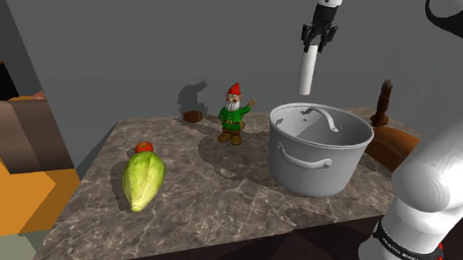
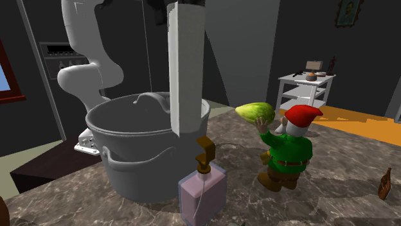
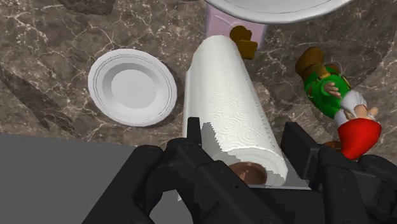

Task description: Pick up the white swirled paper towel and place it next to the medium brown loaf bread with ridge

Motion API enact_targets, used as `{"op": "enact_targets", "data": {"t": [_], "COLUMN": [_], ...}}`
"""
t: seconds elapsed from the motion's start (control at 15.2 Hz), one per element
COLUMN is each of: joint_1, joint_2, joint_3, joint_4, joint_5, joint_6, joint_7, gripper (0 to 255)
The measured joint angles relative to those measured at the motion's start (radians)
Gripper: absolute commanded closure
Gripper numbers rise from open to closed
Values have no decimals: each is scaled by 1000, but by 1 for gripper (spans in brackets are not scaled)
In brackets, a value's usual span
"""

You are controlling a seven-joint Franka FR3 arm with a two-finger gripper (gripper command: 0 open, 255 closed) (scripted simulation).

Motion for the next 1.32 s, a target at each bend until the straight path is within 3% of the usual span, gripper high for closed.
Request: {"op": "enact_targets", "data": {"t": [0.73, 1.32], "joint_1": [-136, -301], "joint_2": [79, 258], "joint_3": [-140, -236], "joint_4": [95, 309], "joint_5": [79, 209], "joint_6": [-30, -106], "joint_7": [-277, -514], "gripper": [255, 255]}}
